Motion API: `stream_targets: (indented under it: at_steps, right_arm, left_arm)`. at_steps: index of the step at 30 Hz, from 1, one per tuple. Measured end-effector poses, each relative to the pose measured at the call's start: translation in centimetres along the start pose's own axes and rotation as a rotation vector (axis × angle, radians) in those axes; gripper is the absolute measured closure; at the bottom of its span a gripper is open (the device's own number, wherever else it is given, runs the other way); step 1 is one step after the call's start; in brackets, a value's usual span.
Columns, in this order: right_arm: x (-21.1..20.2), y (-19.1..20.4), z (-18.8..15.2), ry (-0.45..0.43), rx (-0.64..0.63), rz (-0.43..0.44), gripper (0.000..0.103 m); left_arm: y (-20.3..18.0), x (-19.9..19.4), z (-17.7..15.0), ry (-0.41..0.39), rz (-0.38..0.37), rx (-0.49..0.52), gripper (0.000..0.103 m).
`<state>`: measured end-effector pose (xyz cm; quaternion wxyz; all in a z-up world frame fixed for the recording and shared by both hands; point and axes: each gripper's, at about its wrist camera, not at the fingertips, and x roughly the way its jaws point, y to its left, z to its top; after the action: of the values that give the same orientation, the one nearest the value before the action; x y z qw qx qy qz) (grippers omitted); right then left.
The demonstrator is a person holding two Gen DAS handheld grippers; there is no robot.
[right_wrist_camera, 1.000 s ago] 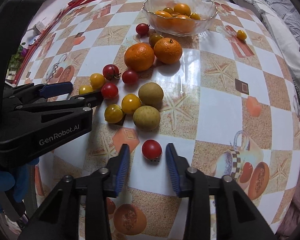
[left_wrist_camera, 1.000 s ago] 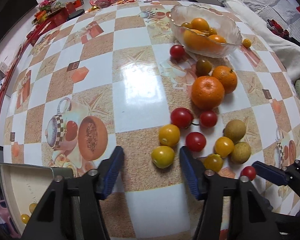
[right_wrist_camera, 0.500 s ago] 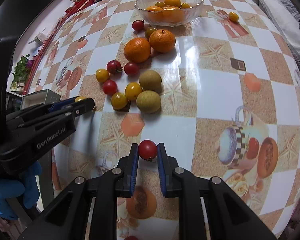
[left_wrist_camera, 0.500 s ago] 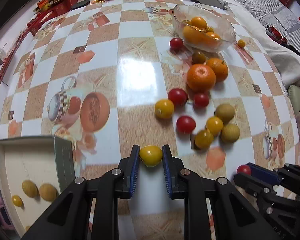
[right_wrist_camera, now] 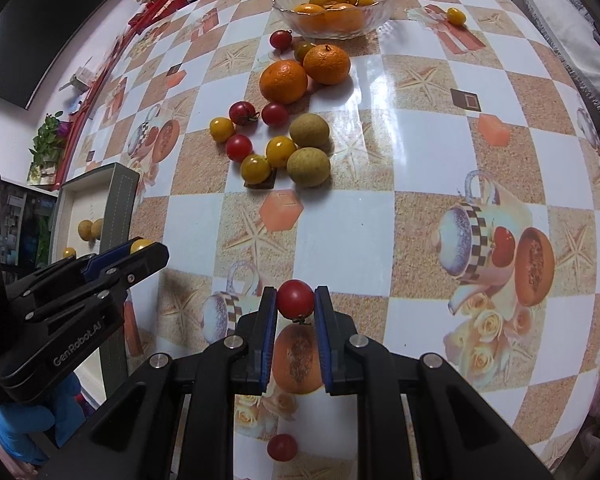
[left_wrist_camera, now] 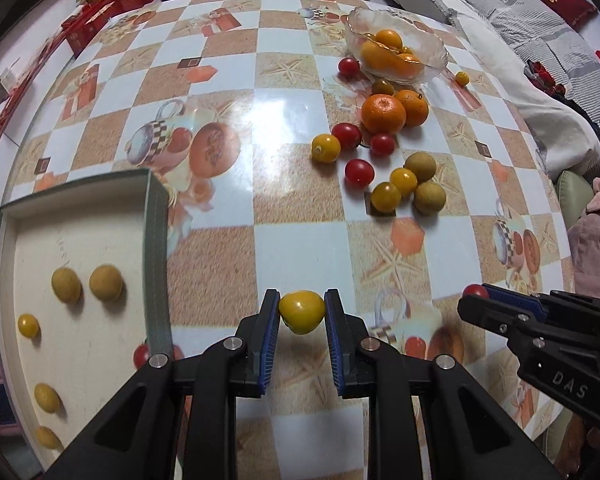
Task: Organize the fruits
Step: 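Grasp a yellow cherry tomato with the left tool while the right tool grasps a red one, then carry both tomatoes over the white tray and open both tools to drop them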
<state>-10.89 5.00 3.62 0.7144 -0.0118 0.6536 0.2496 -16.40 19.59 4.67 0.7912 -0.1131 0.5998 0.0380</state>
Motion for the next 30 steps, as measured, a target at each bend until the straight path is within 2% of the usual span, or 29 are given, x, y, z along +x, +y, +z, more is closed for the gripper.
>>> stream_targets:
  at_steps: [19, 30]
  right_arm:
    - [-2.9, 3.0, -1.4, 0.022, -0.066, -0.028, 0.083]
    - [-2.6, 9.4, -0.1, 0.042, -0.202, 0.002, 0.083]
  left_arm:
    - [3.2, -5.1, -3.8, -0.028, 0.019, -0.065, 0.079]
    - [8.6, -7.7, -5.6, -0.083, 0.072, -0.173, 0.079]
